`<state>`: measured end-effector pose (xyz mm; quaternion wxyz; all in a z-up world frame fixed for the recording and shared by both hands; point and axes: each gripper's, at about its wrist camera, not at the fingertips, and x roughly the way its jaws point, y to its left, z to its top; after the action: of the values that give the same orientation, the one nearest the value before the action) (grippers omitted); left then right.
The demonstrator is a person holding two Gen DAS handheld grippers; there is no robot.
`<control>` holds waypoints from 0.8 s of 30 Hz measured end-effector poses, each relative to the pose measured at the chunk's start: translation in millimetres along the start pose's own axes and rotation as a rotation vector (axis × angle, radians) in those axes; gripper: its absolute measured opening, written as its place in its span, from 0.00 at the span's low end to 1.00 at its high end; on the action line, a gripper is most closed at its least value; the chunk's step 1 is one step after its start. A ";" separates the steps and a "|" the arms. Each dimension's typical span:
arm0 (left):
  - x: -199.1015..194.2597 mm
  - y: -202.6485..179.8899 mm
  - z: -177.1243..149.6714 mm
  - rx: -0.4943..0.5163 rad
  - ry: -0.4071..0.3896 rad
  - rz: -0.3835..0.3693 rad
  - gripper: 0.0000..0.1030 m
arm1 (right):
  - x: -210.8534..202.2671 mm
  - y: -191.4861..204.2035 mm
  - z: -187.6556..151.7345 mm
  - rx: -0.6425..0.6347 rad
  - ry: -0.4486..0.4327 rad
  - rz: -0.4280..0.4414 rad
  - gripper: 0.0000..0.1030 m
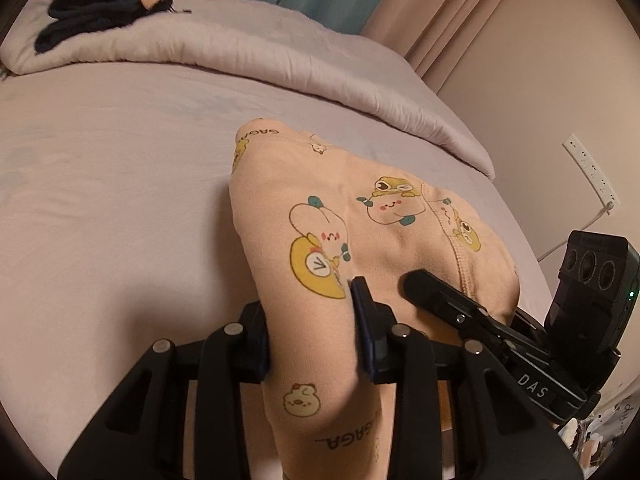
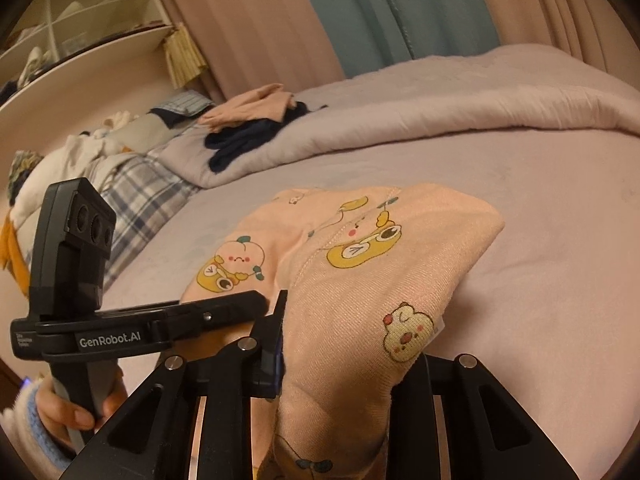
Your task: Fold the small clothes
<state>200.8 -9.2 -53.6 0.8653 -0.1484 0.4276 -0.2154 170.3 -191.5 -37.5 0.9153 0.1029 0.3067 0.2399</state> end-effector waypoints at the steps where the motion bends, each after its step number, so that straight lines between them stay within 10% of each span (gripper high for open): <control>1: -9.4 0.1 -4.1 0.002 -0.007 0.006 0.33 | -3.3 6.7 -2.0 -0.008 -0.006 0.008 0.28; 24: -123.1 -19.4 -78.0 0.034 -0.113 0.079 0.33 | -57.4 84.1 -32.2 -0.104 -0.044 0.065 0.28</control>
<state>66.7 29.9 -7.8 0.8982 -0.1287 0.3801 -0.1795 79.1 -146.4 -5.4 0.9177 0.0704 0.2699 0.2828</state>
